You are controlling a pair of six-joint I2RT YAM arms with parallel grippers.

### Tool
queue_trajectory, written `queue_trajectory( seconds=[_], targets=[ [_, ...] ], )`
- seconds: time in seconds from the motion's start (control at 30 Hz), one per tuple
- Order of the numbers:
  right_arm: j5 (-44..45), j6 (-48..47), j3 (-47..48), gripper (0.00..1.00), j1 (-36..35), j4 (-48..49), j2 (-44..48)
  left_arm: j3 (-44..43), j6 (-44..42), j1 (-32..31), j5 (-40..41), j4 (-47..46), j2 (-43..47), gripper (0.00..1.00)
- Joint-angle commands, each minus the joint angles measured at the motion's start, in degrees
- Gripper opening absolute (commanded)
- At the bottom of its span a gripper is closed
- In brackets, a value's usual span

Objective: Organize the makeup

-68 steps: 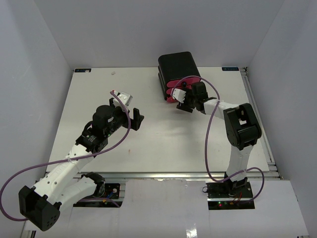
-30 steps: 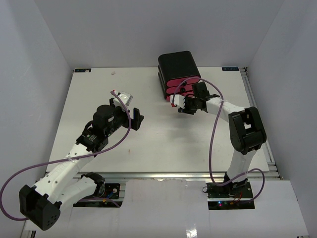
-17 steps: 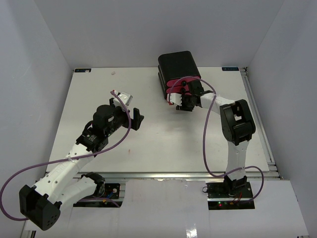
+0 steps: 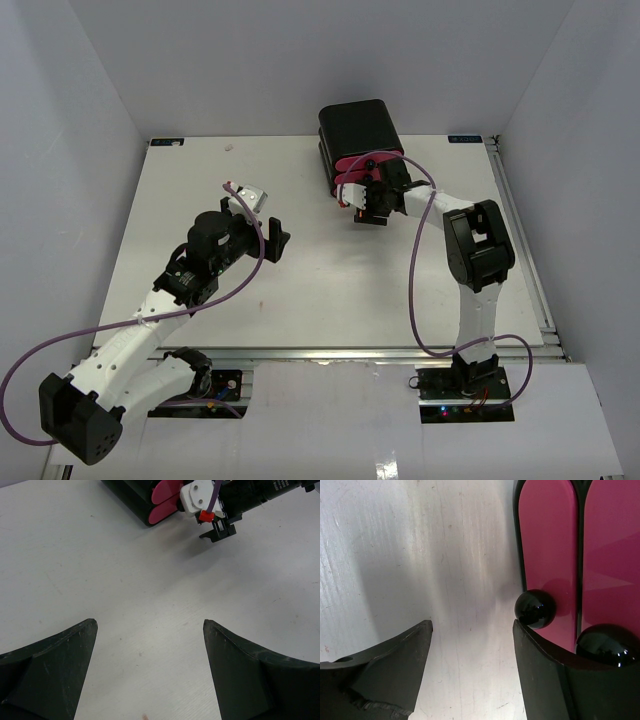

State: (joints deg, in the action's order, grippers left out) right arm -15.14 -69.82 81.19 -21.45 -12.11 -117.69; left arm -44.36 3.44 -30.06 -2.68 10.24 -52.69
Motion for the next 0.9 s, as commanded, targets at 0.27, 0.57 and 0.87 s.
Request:
queue_trajectory(
  seconds=[0.27,0.57,0.87],
  targets=[
    [-4.1,9.4,-11.3,0.73,0.6,-5.6,23.0,0.2,-0.1,0.4,-1.6,-0.7,0.9,0.98],
    [-10.6,33.4,-17.0,0.90,13.6,-7.9,42.0,0.6,0.2,0.4,-3.5,-1.0,0.9,0.98],
    [1.1,54.4,-24.2,0.90,23.7,-7.7,51.3,1.1,0.3,0.4,-4.6,-1.4,-0.1,0.98]
  ],
)
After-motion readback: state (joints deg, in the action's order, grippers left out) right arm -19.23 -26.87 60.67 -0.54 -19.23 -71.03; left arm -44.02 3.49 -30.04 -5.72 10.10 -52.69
